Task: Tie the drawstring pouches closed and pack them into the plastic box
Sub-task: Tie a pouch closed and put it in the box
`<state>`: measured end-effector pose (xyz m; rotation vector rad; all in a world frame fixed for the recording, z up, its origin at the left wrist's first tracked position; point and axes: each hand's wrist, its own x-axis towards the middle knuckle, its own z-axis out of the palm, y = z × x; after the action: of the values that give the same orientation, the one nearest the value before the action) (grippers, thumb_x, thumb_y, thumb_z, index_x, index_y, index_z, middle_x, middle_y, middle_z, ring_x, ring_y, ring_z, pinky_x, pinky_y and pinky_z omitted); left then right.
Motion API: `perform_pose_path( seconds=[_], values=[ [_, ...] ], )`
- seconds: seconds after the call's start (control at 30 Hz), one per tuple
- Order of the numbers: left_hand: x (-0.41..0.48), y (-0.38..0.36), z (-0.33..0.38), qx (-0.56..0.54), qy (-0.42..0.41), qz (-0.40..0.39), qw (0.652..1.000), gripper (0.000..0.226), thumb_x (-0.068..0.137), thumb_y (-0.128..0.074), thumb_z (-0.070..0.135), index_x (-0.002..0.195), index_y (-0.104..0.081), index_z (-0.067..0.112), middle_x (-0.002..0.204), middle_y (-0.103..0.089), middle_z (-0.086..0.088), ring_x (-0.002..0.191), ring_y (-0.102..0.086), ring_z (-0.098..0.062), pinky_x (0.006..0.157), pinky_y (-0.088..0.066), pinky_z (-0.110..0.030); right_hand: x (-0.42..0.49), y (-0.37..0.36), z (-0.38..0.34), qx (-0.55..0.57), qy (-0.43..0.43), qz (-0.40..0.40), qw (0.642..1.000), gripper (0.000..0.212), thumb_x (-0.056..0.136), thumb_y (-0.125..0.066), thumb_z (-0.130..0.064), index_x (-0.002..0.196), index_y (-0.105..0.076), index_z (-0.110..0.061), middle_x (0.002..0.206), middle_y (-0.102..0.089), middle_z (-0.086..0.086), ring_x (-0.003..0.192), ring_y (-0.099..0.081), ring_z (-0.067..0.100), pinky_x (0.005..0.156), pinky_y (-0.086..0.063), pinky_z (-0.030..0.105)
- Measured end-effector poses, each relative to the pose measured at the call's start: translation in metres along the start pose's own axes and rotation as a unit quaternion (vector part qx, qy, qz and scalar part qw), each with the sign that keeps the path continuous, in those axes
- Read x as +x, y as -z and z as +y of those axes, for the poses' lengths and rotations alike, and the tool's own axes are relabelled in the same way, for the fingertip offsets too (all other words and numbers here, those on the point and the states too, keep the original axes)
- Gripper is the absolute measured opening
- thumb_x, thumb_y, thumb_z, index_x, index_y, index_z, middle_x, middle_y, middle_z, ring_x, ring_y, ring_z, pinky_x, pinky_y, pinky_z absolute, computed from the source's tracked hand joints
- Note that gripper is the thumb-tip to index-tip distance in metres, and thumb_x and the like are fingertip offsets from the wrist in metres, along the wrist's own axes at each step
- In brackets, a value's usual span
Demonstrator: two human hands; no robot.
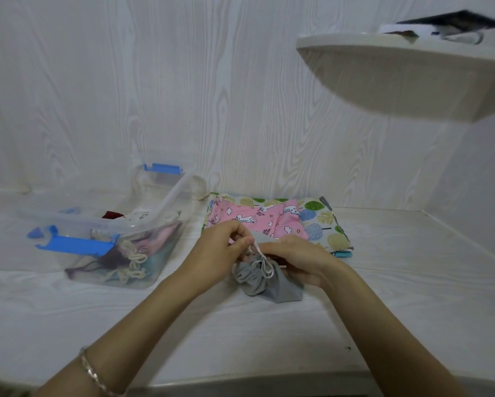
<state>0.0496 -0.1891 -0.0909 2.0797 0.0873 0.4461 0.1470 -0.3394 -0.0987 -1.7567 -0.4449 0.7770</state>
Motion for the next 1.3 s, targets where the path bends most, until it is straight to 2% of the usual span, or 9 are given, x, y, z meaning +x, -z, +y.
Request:
perform_pose_path(
  seconds=[0.13,0.27,0.5,0.63,0.77,0.87,0.97,1.17,1.3],
  values=[
    [0.001,0.002,0.002,0.050,-0.018,-0.016,0.998,0.012,0.091,-0.062,0.015,0.081,-0.067,0.014,0.078,-0.069,-0.001,0.067,-0.068,-0.008,0.061,-0.049,-0.015,-0.004,0.004,-0.003,-0.018,0.020,0.012,1.000,0.034,0.077,-0.079,-0.022,0.085,-0.070,0.010,0.082,-0.071,0.019,0.074,-0.066,0.021,0.066,-0.053,0.029],
    [-0.001,0.007,0.001,0.277,-0.082,0.047,0.956,0.014,0.087,-0.064,0.039,0.082,-0.070,0.028,0.069,-0.052,0.011,0.070,-0.048,-0.007,0.069,-0.037,-0.028,-0.004,0.007,-0.004,-0.078,0.040,0.011,0.996,0.058,0.069,-0.081,-0.045,0.094,-0.072,0.007,0.094,-0.073,0.022,0.088,-0.068,0.034,0.084,-0.053,0.043],
    [-0.010,0.000,0.002,0.217,-0.050,0.049,0.974,0.012,0.087,-0.063,0.037,0.080,-0.068,0.029,0.065,-0.064,0.016,0.064,-0.060,-0.001,0.068,-0.053,-0.034,-0.007,0.008,-0.006,0.015,0.006,-0.076,0.997,0.023,0.087,-0.069,-0.017,0.098,-0.071,0.003,0.095,-0.070,0.015,0.089,-0.066,0.021,0.088,-0.052,0.034],
    [-0.014,-0.002,-0.004,0.134,-0.057,0.073,0.987,0.008,0.085,-0.067,0.027,0.077,-0.068,0.028,0.068,-0.068,0.014,0.064,-0.062,-0.001,0.065,-0.053,-0.032,-0.008,0.008,-0.003,0.140,0.001,-0.111,0.984,0.032,0.078,-0.071,-0.013,0.102,-0.065,0.006,0.094,-0.070,0.017,0.084,-0.069,0.022,0.076,-0.059,0.030],
    [-0.020,-0.002,-0.008,0.097,-0.080,0.112,0.986,0.011,0.084,-0.068,0.018,0.078,-0.068,0.028,0.068,-0.066,0.014,0.066,-0.059,-0.001,0.060,-0.045,-0.015,-0.001,0.008,0.004,0.177,0.001,-0.085,0.980,0.045,0.079,-0.072,-0.014,0.117,-0.057,0.006,0.104,-0.064,0.023,0.089,-0.066,0.027,0.081,-0.059,0.033],
    [-0.019,-0.001,-0.008,0.128,-0.136,0.087,0.979,0.009,0.089,-0.065,0.019,0.087,-0.068,0.027,0.077,-0.066,0.015,0.075,-0.059,-0.003,0.069,-0.048,-0.022,0.001,0.008,0.003,0.118,0.011,-0.061,0.991,0.015,0.088,-0.066,-0.011,0.096,-0.064,0.002,0.091,-0.067,0.016,0.076,-0.065,0.020,0.065,-0.058,0.025],
    [-0.010,-0.001,-0.002,0.168,-0.208,0.036,0.963,0.016,0.092,-0.059,0.023,0.103,-0.070,0.025,0.095,-0.069,0.011,0.091,-0.057,-0.004,0.082,-0.046,-0.024,0.002,0.005,-0.006,-0.009,0.004,-0.058,0.998,0.007,0.091,-0.063,-0.009,0.091,-0.065,-0.002,0.070,-0.060,0.008,0.057,-0.056,0.010,0.051,-0.046,0.018],
    [0.006,0.000,0.001,0.152,-0.214,-0.071,0.962,0.028,0.095,-0.057,0.017,0.120,-0.067,0.024,0.111,-0.067,0.014,0.102,-0.055,0.000,0.089,-0.043,-0.020,0.002,0.005,-0.024,-0.126,-0.018,-0.102,0.987,0.006,0.081,-0.064,-0.005,0.085,-0.065,-0.009,0.072,-0.055,0.007,0.060,-0.048,0.011,0.058,-0.038,0.024],
    [0.005,-0.003,-0.006,0.184,-0.197,-0.071,0.960,0.031,0.095,-0.057,0.026,0.125,-0.063,0.030,0.128,-0.061,0.016,0.126,-0.041,-0.009,0.098,-0.021,-0.004,0.002,0.008,-0.021,-0.145,-0.039,-0.137,0.979,0.011,0.086,-0.063,0.001,0.084,-0.062,-0.010,0.067,-0.054,0.002,0.059,-0.051,0.008,0.058,-0.039,0.022]
  ],
)
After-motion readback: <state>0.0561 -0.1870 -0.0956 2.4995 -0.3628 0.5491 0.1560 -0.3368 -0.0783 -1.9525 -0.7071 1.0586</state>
